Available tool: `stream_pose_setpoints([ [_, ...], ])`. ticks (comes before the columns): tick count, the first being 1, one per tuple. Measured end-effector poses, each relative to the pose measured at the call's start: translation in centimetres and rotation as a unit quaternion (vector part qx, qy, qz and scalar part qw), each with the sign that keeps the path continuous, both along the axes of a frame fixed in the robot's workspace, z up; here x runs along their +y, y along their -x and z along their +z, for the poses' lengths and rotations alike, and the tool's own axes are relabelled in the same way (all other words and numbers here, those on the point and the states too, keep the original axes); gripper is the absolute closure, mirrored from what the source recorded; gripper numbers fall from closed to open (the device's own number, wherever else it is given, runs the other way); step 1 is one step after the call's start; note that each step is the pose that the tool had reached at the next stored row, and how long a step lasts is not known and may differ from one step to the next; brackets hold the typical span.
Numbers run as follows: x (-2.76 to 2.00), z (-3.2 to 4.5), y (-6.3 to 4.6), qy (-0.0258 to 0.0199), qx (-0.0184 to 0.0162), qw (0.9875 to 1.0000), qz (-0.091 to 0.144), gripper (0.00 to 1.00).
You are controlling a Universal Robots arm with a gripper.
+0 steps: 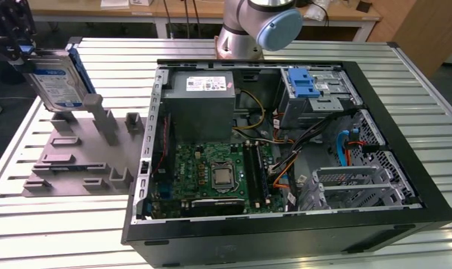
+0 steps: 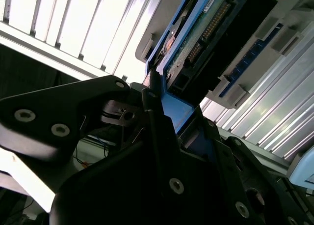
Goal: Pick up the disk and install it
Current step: 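Pick up the disk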
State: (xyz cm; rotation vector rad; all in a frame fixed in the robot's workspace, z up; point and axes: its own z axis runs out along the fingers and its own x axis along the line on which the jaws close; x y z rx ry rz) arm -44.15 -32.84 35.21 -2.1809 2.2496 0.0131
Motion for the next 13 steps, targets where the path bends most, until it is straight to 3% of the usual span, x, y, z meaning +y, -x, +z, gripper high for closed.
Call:
stream_pose_setpoints([
  [13, 0.0, 0.27, 0.0, 0.0, 0.0, 1.0, 0.0, 0.64],
])
